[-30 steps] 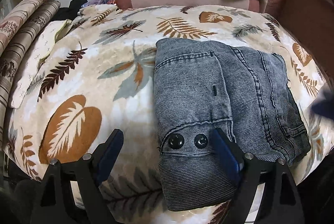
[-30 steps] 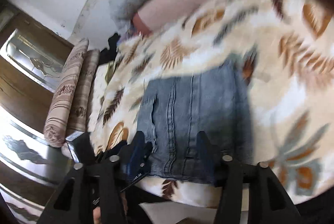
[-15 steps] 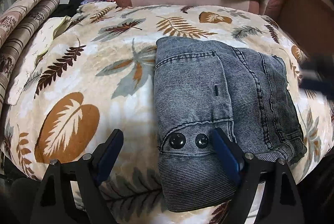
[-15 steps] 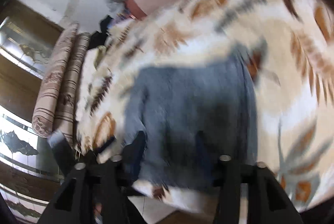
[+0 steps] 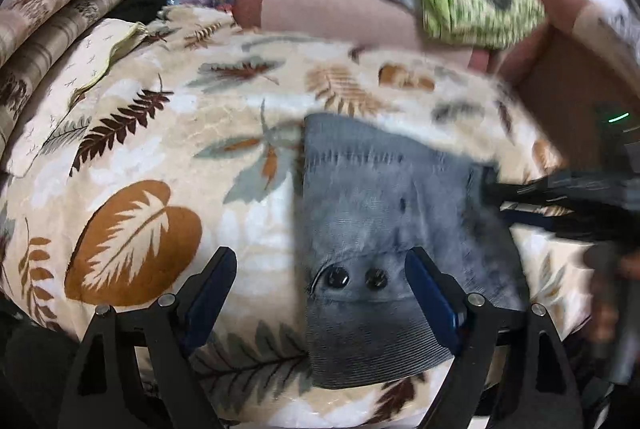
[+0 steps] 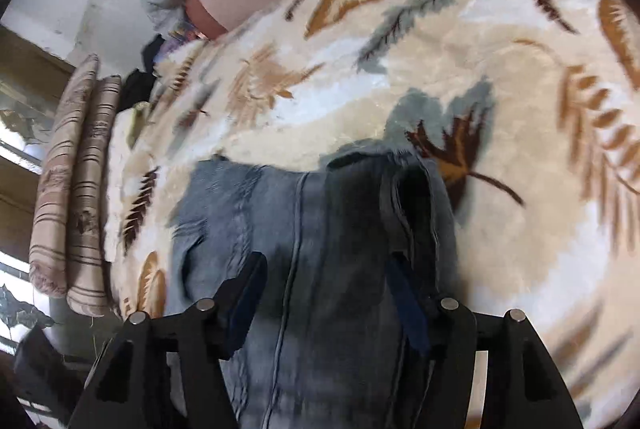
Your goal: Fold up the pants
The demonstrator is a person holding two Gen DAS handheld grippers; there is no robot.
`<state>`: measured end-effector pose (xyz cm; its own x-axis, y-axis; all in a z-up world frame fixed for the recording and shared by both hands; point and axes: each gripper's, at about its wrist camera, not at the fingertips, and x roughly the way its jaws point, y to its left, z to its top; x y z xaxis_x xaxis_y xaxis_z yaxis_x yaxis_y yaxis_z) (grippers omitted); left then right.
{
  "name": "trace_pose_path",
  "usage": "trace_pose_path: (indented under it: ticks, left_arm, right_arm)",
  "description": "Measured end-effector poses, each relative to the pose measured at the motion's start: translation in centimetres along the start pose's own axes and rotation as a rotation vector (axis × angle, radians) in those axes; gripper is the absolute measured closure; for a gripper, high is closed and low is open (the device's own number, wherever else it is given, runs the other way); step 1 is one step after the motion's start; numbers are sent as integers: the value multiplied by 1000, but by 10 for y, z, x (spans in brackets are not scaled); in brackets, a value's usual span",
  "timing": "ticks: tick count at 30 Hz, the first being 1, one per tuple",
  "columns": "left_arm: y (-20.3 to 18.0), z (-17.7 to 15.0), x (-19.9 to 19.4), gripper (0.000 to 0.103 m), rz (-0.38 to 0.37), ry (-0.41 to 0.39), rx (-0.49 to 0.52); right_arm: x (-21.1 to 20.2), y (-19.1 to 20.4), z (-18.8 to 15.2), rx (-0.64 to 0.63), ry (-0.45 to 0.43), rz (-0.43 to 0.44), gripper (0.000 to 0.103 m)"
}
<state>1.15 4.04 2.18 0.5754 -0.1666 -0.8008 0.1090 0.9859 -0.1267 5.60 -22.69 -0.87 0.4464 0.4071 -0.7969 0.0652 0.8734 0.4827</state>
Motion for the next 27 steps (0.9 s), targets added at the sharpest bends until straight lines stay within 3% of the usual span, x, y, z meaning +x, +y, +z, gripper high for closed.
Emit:
trace_pose_path:
  ticks: [2, 4, 7, 8, 13, 18, 22, 27]
  left_arm:
    - [-7, -9, 20, 16, 52, 59, 41]
    - [-4, -10, 20, 16, 49, 43, 13]
    - [-9, -9, 18, 16, 63, 46, 40]
    - [-11, -10, 16, 16, 72, 40, 48]
    - [-10, -10, 16, 16, 77, 41, 41]
    - [-7, -9, 17, 16, 70, 42, 35]
    - [-7, -10, 18, 16, 59, 45, 36]
    - [-6, -9, 19, 16, 53, 43, 33]
  right_arm:
    - [-26, 10, -23, -30, -34, 66, 37]
    - [-35, 12, -49, -76, -19, 103, 34]
    - [-4, 0, -83, -133, 69, 22, 32]
    - [-7, 1, -87, -162, 28, 23, 33]
    - [-16, 20, -80, -193, 41, -54, 33]
    - [-45, 46, -82, -288, -69, -81, 30]
    - [4, 25, -90, -298, 49, -204, 19]
    - [-1, 35, -85, -304, 52, -220, 19]
